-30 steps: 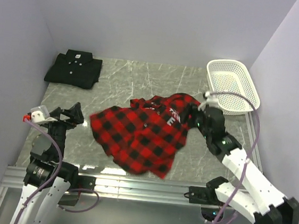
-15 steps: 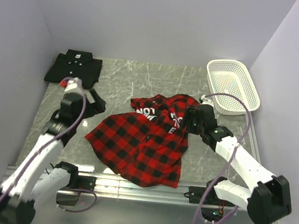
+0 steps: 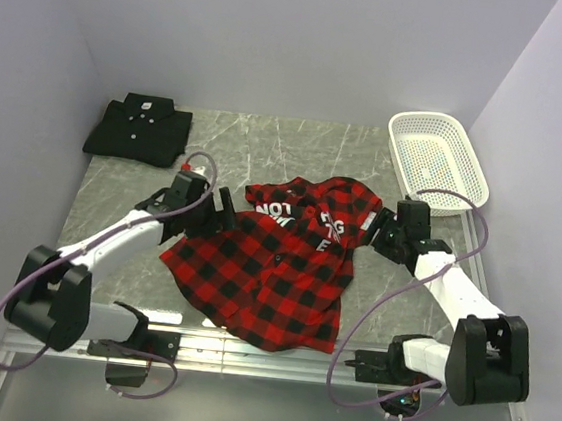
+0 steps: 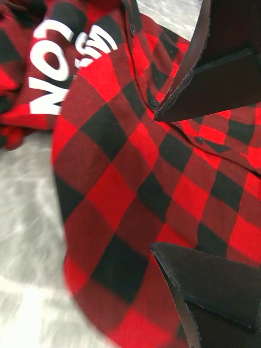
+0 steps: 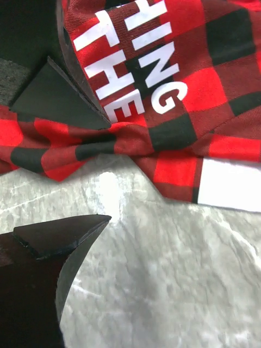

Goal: Fold and stack the long sleeve shirts
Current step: Move the shirt to the center of the board, then flatten the shirt out

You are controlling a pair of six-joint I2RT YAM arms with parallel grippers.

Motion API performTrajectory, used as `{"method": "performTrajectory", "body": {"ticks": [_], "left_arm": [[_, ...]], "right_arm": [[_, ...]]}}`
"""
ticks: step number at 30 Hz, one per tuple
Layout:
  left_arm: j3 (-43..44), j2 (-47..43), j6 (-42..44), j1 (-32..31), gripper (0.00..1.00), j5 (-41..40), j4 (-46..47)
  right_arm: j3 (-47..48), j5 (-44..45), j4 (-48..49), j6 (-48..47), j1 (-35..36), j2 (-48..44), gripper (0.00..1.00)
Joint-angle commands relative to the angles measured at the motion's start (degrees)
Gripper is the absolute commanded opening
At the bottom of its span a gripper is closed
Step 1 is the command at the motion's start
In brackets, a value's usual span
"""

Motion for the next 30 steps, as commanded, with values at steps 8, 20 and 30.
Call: {"method": "performTrajectory", "body": {"ticks": [8,20,30], "left_arm": [[-0.2,14.7,-8.9,-1.0,0.98,-3.3,8.9],[31.0,38.2,-0.8,6.0,0.99,-16.6,5.6],[28.7,20.1,20.5,-9.3,0.99,-20.7,-0.5]], "right_arm": [[0.9,-10.1,3.3,0.1,0.6,6.7,0.67],[5.1,-8.6,5.1,1.7,3.7,6.0,0.66],[7.8,0.5,3.0,5.4,-0.8,1.0,0.72]]}}
